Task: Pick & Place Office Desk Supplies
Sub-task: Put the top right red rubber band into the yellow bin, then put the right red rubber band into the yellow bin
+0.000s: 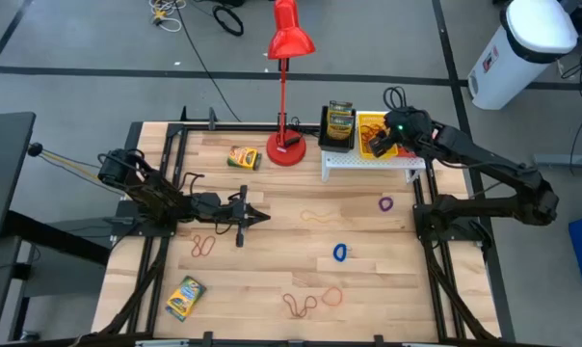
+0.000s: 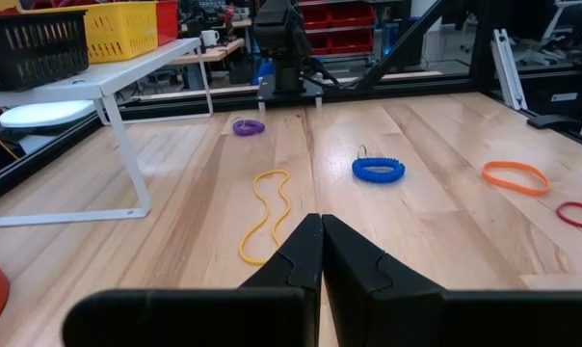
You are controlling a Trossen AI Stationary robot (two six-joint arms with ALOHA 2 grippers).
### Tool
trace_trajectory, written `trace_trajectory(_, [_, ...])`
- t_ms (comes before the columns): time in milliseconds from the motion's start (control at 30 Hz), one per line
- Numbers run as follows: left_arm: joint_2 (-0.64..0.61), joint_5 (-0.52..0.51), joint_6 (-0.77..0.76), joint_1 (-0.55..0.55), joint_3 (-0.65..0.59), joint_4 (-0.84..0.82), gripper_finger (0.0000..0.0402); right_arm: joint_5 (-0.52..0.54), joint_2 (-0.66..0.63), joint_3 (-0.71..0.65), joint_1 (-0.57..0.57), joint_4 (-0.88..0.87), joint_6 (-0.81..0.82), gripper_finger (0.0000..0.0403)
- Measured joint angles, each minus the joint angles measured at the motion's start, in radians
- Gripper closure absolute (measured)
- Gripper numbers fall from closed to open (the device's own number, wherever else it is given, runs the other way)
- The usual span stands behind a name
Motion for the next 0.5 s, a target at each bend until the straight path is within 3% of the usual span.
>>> trace_trajectory(200, [0.000,0.000,0.000,0.000,0.000,-0.002,0.0389,-0.035,-0.025,0.000,0.000,-0.001,0.002,0.0148])
trace_trajectory(400, [0.000,-0.004,0.000,0.000,0.000,-0.004,0.0389,-0.162,-0.041,0.000,0.000,-0.010,0.027,0.0227])
trace_trajectory(500, [0.000,-0.003,0.000,0.000,0.000,-0.004,0.0389,-0.170,-0.018,0.000,0.001,-0.040,0.038,0.0263])
